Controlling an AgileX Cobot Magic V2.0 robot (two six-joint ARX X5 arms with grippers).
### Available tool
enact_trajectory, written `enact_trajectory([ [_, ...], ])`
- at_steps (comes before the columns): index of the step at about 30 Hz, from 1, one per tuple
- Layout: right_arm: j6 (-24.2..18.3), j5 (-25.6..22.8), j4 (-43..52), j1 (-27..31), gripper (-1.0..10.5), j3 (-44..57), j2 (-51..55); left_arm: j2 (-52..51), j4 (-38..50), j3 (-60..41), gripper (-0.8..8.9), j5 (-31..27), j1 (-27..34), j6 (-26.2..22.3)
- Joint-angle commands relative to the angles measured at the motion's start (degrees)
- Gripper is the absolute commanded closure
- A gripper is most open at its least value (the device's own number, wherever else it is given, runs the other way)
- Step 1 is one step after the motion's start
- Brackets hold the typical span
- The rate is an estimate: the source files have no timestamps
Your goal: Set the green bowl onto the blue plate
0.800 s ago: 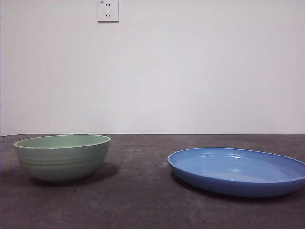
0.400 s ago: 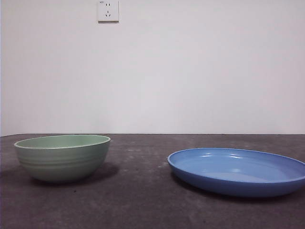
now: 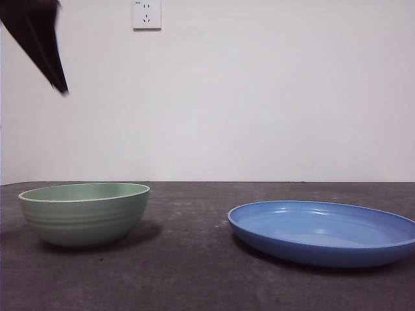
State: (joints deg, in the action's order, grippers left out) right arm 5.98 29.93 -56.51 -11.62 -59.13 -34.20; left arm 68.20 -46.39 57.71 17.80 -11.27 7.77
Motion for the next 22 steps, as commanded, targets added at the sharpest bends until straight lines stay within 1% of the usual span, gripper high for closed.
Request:
enact_trajectory([
  [1, 0.55, 0.13, 0.24, -0.26, 3.5, -0.98, -0.13, 4.9, 1.66, 1.09, 1.89, -0.28, 0.02, -0.98],
  [3, 0.9, 0.13, 0.26, -0.26, 3.5, -0.98, -0.13, 8.17, 2.67, 1.09, 1.9, -0.37, 0.02, -0.85],
  [8, 0.87, 0.11, 0.28, -0.24, 3.5, -0.98, -0.13, 15.8, 5.27, 1.09, 1.93, -3.96, 0.02, -0.61],
  [13, 0.85, 0.09, 0.28, -0.26, 3.5, -0.98, -0.13, 21.51, 8.7, 1.09, 1.94, -3.93, 0.0, -0.66],
  [15, 0.87, 0.13, 0.31, -0.26, 3.5, -0.98, -0.13, 23.37, 10.01, 1.09, 2.11, -3.93, 0.0, -0.79],
  [17, 0.85, 0.09, 0.31, -0.26, 3.5, -0.98, -0.13, 24.83, 11.08, 1.09, 2.74, -3.93, 0.02, -0.92],
  [22, 0.85, 0.09, 0.28, -0.26, 3.5, -0.98, -0.13, 26.91, 12.7, 1.09, 5.02, -3.93, 0.04, -0.92],
])
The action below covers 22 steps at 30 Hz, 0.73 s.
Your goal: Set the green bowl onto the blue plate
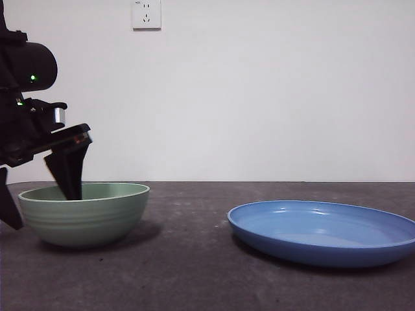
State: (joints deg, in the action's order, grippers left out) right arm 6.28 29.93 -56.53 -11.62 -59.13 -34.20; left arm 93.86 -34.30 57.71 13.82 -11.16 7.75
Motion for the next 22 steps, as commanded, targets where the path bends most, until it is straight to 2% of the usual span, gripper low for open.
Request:
enact_trajectory([
  [1, 0.55, 0.09, 0.31, -0.26, 3.5, -0.98, -0.13, 1.31, 0.77, 1.09, 5.41, 0.02, -0.07, -0.9],
  [7, 0.57, 0.09, 0.33, -0.26, 3.5, -0.98, -0.13, 1.31, 0.96, 1.11, 7.58, 0.04, -0.07, -0.87],
  [9, 0.57, 0.07, 0.31, -0.26, 3.5, -0.98, -0.13, 1.31, 0.94, 1.16, 7.99, 0.04, -0.07, -0.87],
  [16, 0.57, 0.09, 0.33, -0.26, 3.5, -0.98, -0.13, 1.31, -3.69, 4.33, 7.99, 0.04, -0.9, -0.85],
  [22, 0.57, 0.09, 0.31, -0.26, 3.5, -0.98, -0.13, 1.31, -10.54, 13.66, 7.99, 0.04, -5.62, 0.09],
])
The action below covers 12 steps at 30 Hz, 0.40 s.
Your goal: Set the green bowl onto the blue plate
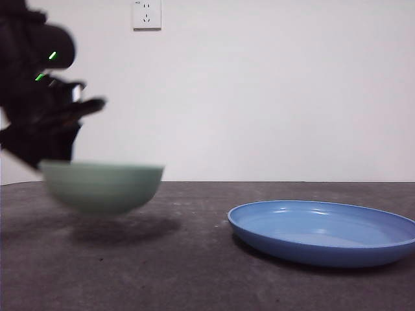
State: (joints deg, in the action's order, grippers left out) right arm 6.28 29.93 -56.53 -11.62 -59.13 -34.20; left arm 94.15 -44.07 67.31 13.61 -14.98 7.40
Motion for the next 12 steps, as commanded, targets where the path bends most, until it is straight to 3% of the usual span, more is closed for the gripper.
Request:
enact_trajectory([
  [1, 0.57, 0.09, 0.33, -0.26, 3.5, -0.98, -0.13, 1.05, -1.44, 6.14, 7.99, 0.26, -3.13, 1.29],
  [12, 0.57, 0.09, 0.33, -0.26, 3.5, -0.98, -0.13, 9.64, -1.6, 22.71, 7.99, 0.2, -15.85, 4.79],
])
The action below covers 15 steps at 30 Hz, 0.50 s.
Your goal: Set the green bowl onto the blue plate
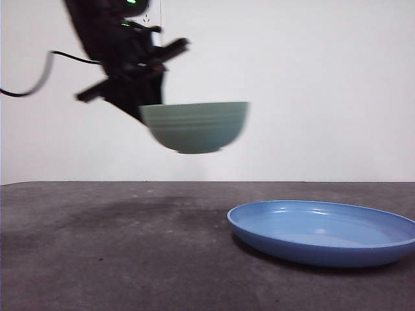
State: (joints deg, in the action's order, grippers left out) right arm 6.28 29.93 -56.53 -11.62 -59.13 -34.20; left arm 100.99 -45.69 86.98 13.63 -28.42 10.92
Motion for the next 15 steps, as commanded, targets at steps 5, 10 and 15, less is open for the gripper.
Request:
enact_trajectory([
  [5, 0.57, 0.07, 0.33, -0.26, 3.5, -0.98, -0.13, 9.57, 0.28, 9.33, 7.99, 0.13, -8.66, 1.79],
  [10, 0.52, 0.04, 0.35, -0.26, 3.5, -0.98, -0.13, 15.61, 0.48, 13.57, 7.99, 0.07, -13.62, 1.77],
  [15, 0.55, 0.07, 0.31, -0.26, 3.5, -0.98, -0.13, 18.84, 1.51, 14.64, 7.99, -0.42, -16.41, 1.73],
])
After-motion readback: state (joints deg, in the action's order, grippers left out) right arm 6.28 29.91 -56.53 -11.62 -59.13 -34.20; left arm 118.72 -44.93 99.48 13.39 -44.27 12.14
